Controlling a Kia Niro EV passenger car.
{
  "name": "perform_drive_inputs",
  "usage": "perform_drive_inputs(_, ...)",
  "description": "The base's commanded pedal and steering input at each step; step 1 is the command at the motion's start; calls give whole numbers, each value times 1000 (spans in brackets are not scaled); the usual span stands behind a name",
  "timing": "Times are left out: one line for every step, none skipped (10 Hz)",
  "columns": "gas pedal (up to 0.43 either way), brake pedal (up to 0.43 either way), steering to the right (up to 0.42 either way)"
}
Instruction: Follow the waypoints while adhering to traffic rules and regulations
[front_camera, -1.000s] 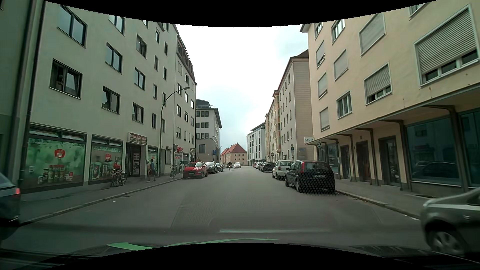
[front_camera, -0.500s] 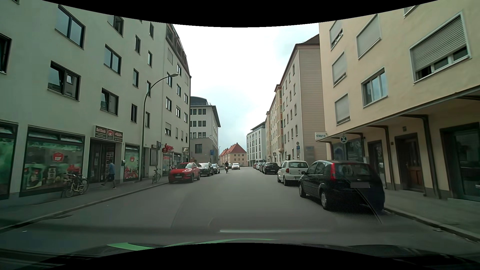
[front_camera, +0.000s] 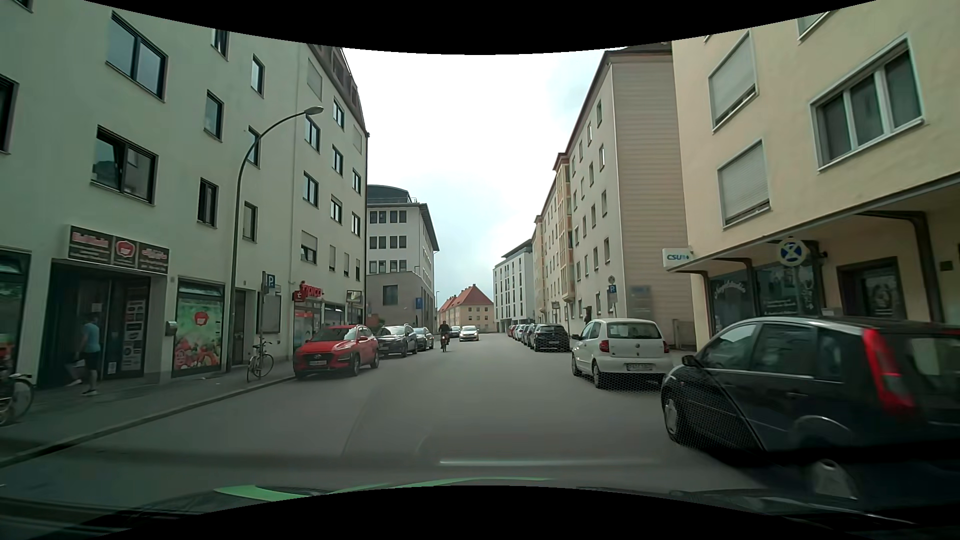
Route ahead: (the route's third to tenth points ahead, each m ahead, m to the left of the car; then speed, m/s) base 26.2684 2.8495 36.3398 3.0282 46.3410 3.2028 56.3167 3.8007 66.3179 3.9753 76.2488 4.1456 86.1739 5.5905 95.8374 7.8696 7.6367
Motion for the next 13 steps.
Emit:
perform_drive_inputs(0, 0, -10)
perform_drive_inputs(0, 0, -10)
perform_drive_inputs(0, 0, -10)
perform_drive_inputs(0, 0, -8)
perform_drive_inputs(0, 0, -6)
perform_drive_inputs(0, 0, -5)
perform_drive_inputs(0, 0, -3)
perform_drive_inputs(0, 0, -1)
perform_drive_inputs(0, 0, 0)
perform_drive_inputs(0, 0, 0)
perform_drive_inputs(0, 0, -1)
perform_drive_inputs(0, 0, -1)
perform_drive_inputs(0, 0, -1)
